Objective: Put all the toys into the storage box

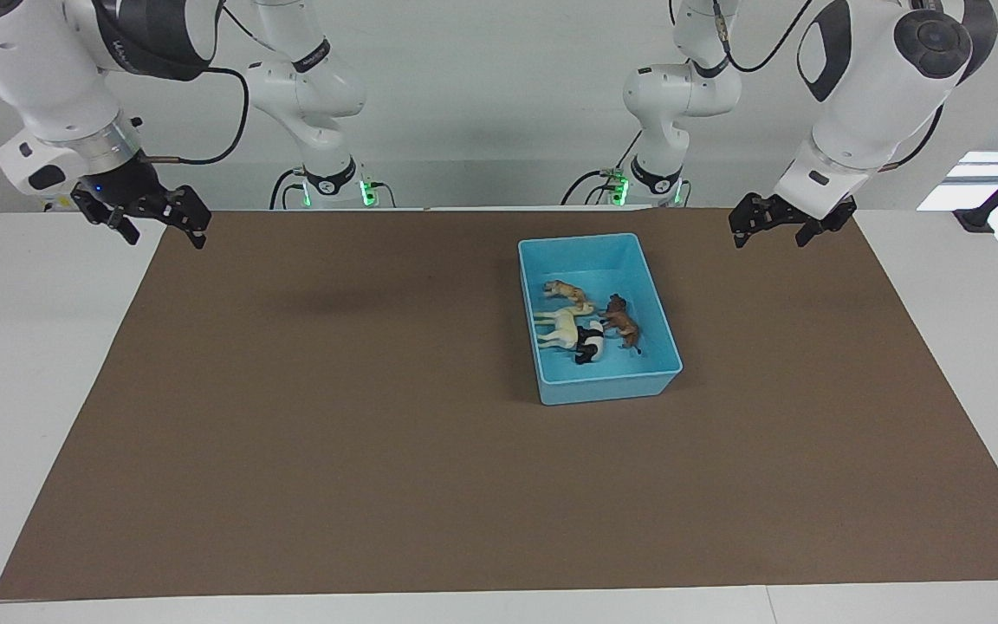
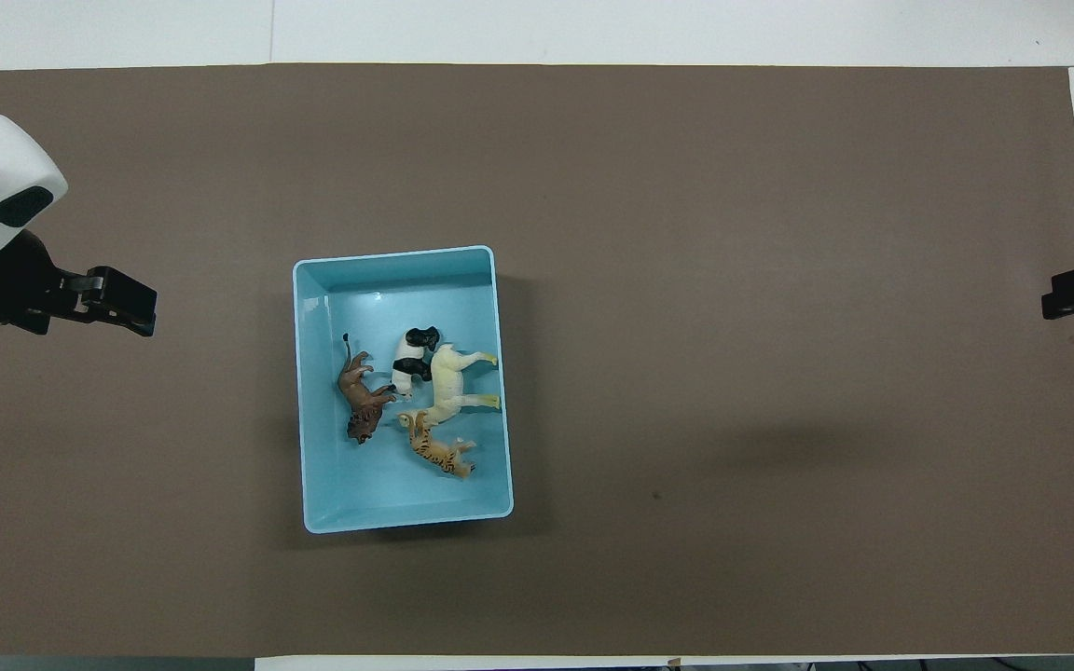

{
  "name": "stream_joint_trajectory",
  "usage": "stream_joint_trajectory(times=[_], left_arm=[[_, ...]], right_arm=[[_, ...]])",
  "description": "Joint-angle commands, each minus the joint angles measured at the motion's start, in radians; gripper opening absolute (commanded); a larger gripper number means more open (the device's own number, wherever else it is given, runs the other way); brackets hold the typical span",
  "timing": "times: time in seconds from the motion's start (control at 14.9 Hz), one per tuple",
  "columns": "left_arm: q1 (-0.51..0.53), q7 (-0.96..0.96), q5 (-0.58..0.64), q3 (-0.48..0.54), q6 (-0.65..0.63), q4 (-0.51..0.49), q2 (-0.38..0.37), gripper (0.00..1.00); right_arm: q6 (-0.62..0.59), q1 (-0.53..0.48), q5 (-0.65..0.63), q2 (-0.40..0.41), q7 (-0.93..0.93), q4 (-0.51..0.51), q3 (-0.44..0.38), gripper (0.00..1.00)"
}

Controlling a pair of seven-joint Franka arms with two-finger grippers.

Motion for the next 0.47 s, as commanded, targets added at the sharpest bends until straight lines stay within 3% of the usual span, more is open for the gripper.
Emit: stream_joint_trajectory(times=[0.0,0.4], left_arm=[[0.001,-0.002,0.015,0.001,0.007,-0.011,-0.012,1.0],[0.001,-0.002,0.015,0.001,0.007,-0.011,-0.012,1.0]], right_arm=[[-0.026,-0.02,0.021,0.012,0.008,0.049,0.011,1.0],[-0.029,-0.02,0.022,0.011,0.008,0.056,0.013,1.0]])
